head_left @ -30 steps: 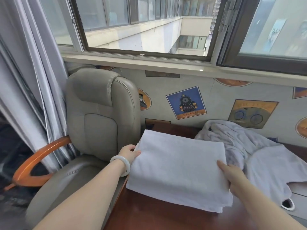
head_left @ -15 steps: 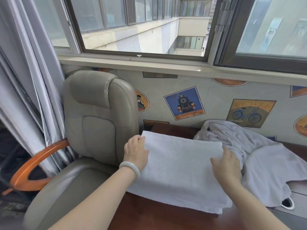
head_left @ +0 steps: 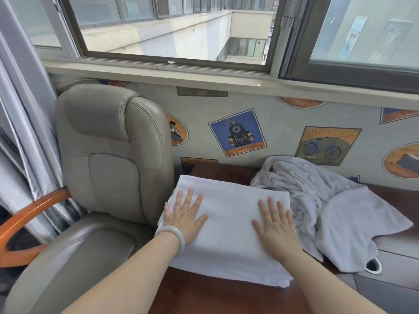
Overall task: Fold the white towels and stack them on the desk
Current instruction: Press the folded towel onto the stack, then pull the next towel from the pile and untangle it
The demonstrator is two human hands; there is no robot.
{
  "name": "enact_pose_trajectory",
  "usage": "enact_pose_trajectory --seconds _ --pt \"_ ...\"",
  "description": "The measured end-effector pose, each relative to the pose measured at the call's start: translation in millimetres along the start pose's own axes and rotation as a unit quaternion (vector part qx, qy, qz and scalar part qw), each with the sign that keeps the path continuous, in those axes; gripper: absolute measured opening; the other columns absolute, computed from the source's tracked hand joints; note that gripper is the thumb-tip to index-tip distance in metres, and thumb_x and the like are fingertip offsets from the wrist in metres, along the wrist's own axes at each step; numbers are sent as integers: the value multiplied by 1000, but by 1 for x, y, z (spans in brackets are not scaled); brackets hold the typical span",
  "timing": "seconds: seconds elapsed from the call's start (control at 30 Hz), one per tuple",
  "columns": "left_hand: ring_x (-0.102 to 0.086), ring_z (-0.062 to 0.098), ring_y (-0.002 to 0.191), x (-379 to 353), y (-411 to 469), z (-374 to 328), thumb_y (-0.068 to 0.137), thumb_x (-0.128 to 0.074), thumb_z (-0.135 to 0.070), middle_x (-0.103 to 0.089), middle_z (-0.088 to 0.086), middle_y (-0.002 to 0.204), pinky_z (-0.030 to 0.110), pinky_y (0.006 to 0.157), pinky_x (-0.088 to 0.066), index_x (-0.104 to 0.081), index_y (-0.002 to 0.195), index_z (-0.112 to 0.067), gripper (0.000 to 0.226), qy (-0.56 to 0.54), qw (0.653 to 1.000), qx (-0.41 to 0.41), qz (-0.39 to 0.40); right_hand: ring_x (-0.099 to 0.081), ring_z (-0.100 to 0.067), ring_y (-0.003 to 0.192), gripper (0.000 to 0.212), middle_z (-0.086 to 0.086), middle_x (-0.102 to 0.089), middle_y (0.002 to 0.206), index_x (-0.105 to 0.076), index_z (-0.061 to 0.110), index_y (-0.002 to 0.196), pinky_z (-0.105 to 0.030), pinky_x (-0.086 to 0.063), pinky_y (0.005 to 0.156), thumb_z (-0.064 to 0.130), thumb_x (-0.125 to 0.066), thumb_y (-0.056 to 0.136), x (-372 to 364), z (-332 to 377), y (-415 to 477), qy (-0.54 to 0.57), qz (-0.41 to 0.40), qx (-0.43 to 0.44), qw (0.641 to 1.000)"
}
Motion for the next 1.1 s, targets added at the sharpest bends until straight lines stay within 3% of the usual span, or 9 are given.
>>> enact_pose_trajectory --seconds 0.17,0.23,0.3,0.43,0.53,0.7,0.87,1.0,1.1 --pt "31 22 145 0 -5 0 99 -9 -59 38 -9 155 56 120 5 26 149 -40 64 3 1000 3 -5 26 -23 147 95 1 27 160 17 30 154 -40 19 118 69 15 67 3 3 -2 17 33 7 999" --pt "32 22 145 1 -8 0 100 -10 -59 39 -9 154 56 120 6 26 149 -39 64 1 1000 3 -6 23 -24 148 87 -1 24 161 13 27 155 -39 18 117 70 -2 81 8 4 -7 24 52 17 998" --pt "31 22 145 3 -11 -2 100 -11 -58 38 -9 155 57 119 7 24 150 -38 64 4 1000 9 -2 20 -22 149 73 -1 19 163 6 24 157 -38 13 119 55 -27 99 15 2 -16 44 69 33 996" --pt "22 23 149 19 -23 -25 102 -13 -54 25 -5 161 59 117 7 14 155 -32 63 23 999 37 -17 11 -15 151 68 4 8 164 -6 23 157 -34 3 122 43 -40 103 31 -28 -34 143 47 21 988" --pt "19 22 150 23 -36 -82 103 -14 -52 21 -5 162 57 118 6 13 155 -31 62 19 999 -10 -28 3 -14 151 67 5 -4 164 -13 22 157 -31 -4 122 41 -45 102 42 -64 -45 216 18 -3 976" --pt "18 19 150 19 -43 -206 104 -21 -50 18 -6 163 48 121 5 6 156 -32 62 -7 994 -92 -57 -4 -16 151 67 0 -10 164 -16 22 156 -29 -8 120 42 -48 101 50 -136 -53 242 12 -20 970" --pt "-5 18 151 1 -33 -346 103 -40 -42 -5 1 165 31 121 -9 -17 156 -24 62 -123 978 -157 -56 -3 -15 151 70 0 -6 165 -14 24 157 -31 -7 120 43 -50 100 57 -238 -70 290 19 -53 955" --pt "-6 17 151 -45 -6 -418 100 -52 -36 -7 2 164 30 121 -10 -12 156 -15 72 -237 968 -77 29 -8 -17 151 71 -1 -8 165 -16 22 157 -33 -11 121 43 -51 99 57 -321 -76 320 38 -85 943" --pt "-20 24 148 -69 10 -433 94 -64 -28 -20 11 160 32 118 -20 -14 154 -5 82 -309 950 45 23 -13 -16 150 70 0 -13 164 -20 23 156 -31 -18 119 40 -54 97 50 -365 -76 355 48 -100 928"
Point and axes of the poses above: each hand's wrist, its own y-axis towards the middle knuckle, its own x-axis out of the back of the hand, z = x × y, the point moved 10 cm from there along y, towards the middle knuckle
